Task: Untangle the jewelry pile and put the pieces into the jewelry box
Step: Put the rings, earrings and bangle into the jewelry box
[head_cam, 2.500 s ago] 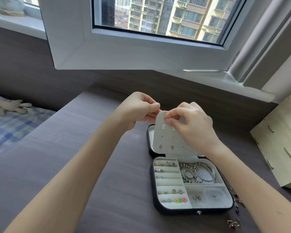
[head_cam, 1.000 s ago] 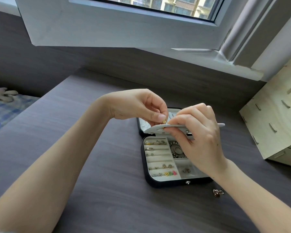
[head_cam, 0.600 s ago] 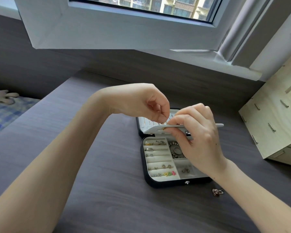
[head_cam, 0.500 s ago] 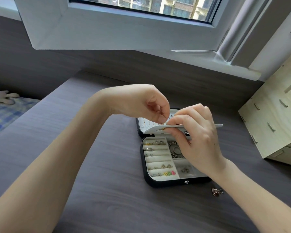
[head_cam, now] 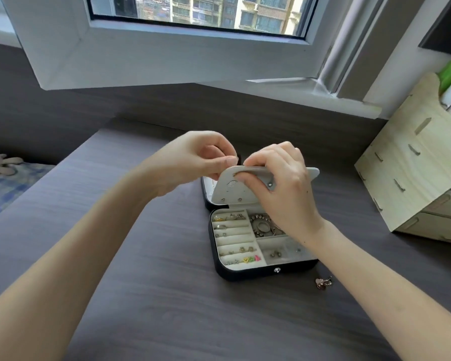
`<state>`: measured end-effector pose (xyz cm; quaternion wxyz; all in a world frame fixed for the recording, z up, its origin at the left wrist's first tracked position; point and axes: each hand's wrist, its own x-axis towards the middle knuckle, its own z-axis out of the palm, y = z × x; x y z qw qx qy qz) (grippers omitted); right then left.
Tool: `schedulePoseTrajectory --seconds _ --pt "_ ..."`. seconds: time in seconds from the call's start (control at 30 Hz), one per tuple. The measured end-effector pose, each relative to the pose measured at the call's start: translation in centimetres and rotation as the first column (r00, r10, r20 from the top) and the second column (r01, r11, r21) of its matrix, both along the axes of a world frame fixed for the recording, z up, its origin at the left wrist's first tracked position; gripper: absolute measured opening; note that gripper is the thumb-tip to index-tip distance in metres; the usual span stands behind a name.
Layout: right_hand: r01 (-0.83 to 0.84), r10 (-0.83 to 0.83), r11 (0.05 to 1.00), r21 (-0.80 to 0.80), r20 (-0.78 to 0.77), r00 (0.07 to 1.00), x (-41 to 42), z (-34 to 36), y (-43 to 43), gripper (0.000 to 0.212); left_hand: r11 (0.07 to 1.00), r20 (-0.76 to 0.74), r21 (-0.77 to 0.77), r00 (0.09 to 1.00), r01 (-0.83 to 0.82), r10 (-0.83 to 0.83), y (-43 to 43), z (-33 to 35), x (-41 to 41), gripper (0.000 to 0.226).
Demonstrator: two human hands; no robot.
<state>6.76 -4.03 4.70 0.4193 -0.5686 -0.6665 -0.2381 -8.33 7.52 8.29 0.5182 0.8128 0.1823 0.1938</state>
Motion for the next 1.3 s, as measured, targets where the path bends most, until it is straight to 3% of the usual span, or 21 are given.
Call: schedulePoseTrajectory --seconds 0.13,0.23,0.37,0.5,0.6,0.7,0.83,0.97,1.03,1.17,1.23,1.3 --pt "0.025 -0.028 0.999 -0.035 -0.084 0.996 -0.3 0.5 0.9 0.023 0.991 0.123 0.054 0.986 -0.124 0.117 -1.7 -0.5 -1.1 0.028" --pt "0.01 -0.025 0.994 -0.108 -0.147 0.989 -0.5 1.5 0.2 0.021 0.96 0.198 0.15 0.958 -0.236 0.205 -2.5 -1.2 -0.7 0.012" --pt "0.089 -0.102 0.986 -0.142 -0.088 0.991 0.8 2.6 -4.8 0.02 0.891 0.279 0.196 0.894 -0.41 0.35 -2.8 -2.4 0.4 0.007" --pt "-0.01 -0.03 0.915 -0.404 -0.093 0.995 2.5 1.8 -12.1 0.021 0.844 0.294 0.239 0.864 -0.481 0.409 -2.8 -3.1 1.3 0.006" --pt "0.149 -0.074 0.809 -0.568 0.153 0.985 3.0 -0.4 -15.1 0.021 0.826 0.28 0.241 0.851 -0.51 0.444 -2.7 -3.2 1.8 0.009" --pt "0.288 -0.083 0.762 -0.581 0.353 0.932 3.2 -1.8 -15.7 0.015 0.838 0.26 0.206 0.854 -0.505 0.451 -2.5 -3.0 1.8 0.009" --pt "0.271 -0.039 0.773 -0.573 0.383 0.923 3.6 -2.8 -15.5 0.011 0.872 0.264 0.101 0.858 -0.48 0.441 -2.1 -2.7 1.3 0.007" --pt "0.208 -0.072 0.783 -0.586 0.247 0.966 3.3 -1.8 -14.4 0.012 0.867 0.311 -0.007 0.823 -0.498 0.476 -2.2 -3.3 0.6 0.004" --pt "0.091 -0.097 0.809 -0.581 0.021 0.995 2.5 -0.2 -13.3 0.014 0.86 0.311 -0.062 0.809 -0.507 0.499 -2.4 -3.8 0.4 0.011" --pt "-0.205 -0.092 0.829 -0.52 -0.49 0.867 0.4 2.7 -9.3 0.009 0.885 0.335 -0.119 0.821 -0.451 0.463 -3.1 -4.5 0.3 0.019" --pt "-0.229 -0.096 0.854 -0.467 -0.574 0.814 -0.5 3.0 -6.8 0.008 0.899 0.335 -0.112 0.835 -0.424 0.436 -3.4 -4.7 0.3 0.013" --pt "-0.192 -0.111 0.873 -0.448 -0.567 0.816 -1.3 2.6 -4.6 0.009 0.903 0.333 -0.097 0.842 -0.417 0.425 -3.6 -4.8 0.5 0.008"
